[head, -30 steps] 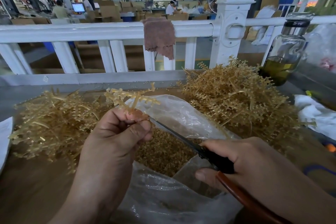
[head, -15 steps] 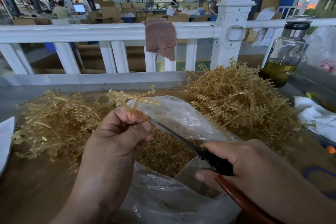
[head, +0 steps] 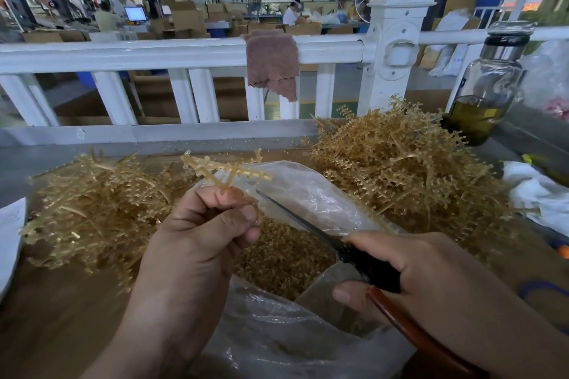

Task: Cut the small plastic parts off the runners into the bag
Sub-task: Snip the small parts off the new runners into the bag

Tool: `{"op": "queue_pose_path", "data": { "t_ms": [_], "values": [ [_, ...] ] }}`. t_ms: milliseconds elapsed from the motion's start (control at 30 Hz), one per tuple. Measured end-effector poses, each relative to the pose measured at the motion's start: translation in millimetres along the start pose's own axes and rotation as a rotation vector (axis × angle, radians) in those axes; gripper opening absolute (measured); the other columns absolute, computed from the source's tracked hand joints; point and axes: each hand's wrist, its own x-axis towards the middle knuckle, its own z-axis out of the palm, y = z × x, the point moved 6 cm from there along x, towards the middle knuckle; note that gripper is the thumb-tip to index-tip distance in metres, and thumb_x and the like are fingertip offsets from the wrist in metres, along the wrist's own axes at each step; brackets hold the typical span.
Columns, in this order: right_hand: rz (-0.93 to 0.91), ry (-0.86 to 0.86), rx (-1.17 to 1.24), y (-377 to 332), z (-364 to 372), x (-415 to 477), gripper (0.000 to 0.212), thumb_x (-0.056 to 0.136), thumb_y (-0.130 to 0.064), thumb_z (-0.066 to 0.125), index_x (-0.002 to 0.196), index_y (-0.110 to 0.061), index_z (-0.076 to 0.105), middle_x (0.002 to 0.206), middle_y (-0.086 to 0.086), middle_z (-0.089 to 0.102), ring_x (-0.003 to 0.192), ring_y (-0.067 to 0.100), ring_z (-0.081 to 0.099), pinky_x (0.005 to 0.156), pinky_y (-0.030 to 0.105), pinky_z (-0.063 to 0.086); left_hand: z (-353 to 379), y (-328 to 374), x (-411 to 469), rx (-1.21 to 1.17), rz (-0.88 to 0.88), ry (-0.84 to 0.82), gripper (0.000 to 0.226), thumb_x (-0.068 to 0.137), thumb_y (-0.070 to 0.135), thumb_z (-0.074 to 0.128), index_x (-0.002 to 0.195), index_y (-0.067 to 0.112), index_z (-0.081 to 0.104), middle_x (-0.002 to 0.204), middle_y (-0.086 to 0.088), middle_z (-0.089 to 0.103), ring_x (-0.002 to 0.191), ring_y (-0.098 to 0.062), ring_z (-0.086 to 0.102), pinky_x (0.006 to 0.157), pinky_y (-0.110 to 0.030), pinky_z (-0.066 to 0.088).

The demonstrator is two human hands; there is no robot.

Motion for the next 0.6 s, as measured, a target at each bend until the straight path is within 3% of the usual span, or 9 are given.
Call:
{"op": "queue_pose_path", "data": {
  "t_ms": [200,600],
  "values": [
    [0.005,0.0,-0.023,1.9,1.2,-2.0,0.06,0.074,-0.08,0.048,0.108,-0.032,0.061,0.084,-0.018,0.066,0.077,-0.002,0.062,0.073,0.021,0.047,4.6,-3.4,-2.7,0.006,-0.027,-0.043,0.016,0.059,0.012,0.079,0.069,0.02,0.069,0.072,-0.003,0.064,0.066,-0.013,0.064,0.058,-0.02,0.054],
    [-0.021,-0.02,-0.059,0.7,0.4,-2.8,0.055,0.077,-0.077,0.051,0.106,-0.031,0.061,0.082,-0.017,0.065,0.074,0.002,0.061,0.064,0.02,0.046,4.1,-7.4,-1.9,0.005,-0.053,-0.05,0.012,0.061,0.013,0.076,0.064,0.022,0.07,0.069,0.0,0.063,0.064,-0.011,0.064,0.055,-0.019,0.052]
  ]
}}
